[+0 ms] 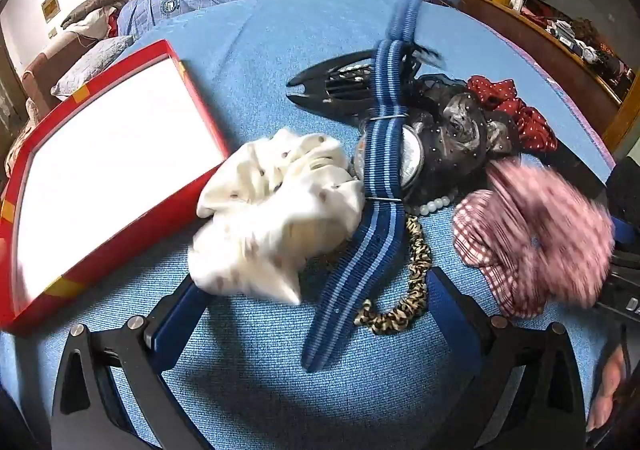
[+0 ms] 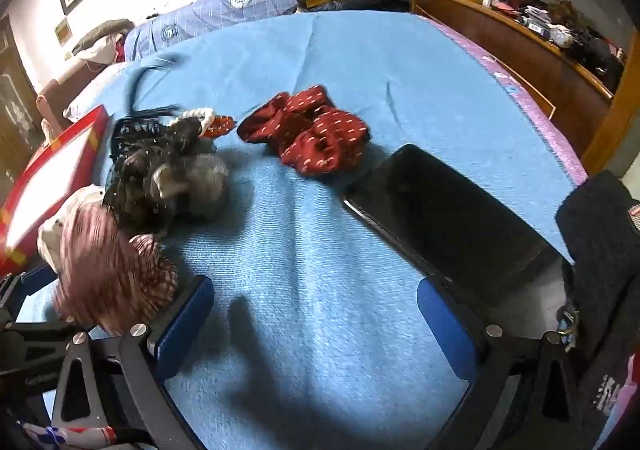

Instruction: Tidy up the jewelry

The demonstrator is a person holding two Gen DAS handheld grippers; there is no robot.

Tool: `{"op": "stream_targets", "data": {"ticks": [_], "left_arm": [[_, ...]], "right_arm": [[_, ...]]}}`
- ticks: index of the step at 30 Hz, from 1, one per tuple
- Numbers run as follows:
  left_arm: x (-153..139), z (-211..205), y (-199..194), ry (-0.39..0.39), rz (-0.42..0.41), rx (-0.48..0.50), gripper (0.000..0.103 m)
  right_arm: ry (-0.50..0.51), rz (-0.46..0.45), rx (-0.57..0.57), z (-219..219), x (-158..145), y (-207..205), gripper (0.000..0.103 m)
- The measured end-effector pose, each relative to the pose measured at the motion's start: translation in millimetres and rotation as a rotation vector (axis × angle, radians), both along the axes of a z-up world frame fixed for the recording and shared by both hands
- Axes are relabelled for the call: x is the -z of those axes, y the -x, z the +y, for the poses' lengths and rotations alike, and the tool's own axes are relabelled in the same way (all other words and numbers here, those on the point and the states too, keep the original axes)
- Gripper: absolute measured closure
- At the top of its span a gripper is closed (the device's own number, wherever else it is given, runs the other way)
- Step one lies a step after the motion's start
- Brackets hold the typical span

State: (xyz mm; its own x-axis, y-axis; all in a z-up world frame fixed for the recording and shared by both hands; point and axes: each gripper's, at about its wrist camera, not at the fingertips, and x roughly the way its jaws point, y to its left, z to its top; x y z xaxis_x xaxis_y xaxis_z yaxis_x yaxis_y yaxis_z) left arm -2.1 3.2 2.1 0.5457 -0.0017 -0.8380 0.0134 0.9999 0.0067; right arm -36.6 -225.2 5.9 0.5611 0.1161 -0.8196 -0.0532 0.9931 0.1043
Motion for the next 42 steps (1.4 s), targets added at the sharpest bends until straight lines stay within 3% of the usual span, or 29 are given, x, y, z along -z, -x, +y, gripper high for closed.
{"op": "stream_targets", "data": {"ticks": [20,23,27,30,36,42], "left_arm": [[-2,5,10,-0.012,-0.011,-0.029,0.000],[-18,14,32,-0.005,-0.099,-0.044,0.000],[-65,34,79,-0.013,-0.356,-0.108,0.000],[-92,49,104,-0.006,-0.466,-0.137,0.000],[-111,59,133,-0.020,-0.540,-0.140,0.000],[-101,58,136,-0.025,-0.509,-0.134,0.000]], "right_arm": [[-0.105,-0.265,-0.042,4,-49,67,0.000],[-0.107,-0.280,-0.043,3,-54,69,0.000],[-0.130,-0.319,-0.021,0,-62,75,0.000],[-0.156,-0.366,-0.014,0,-70,84,0.000],[-0.129,-0.417,-0.054,27,-87,107,0.000],[-0.093,-0.414,-0.104,50,-86,116,0.000]]}}
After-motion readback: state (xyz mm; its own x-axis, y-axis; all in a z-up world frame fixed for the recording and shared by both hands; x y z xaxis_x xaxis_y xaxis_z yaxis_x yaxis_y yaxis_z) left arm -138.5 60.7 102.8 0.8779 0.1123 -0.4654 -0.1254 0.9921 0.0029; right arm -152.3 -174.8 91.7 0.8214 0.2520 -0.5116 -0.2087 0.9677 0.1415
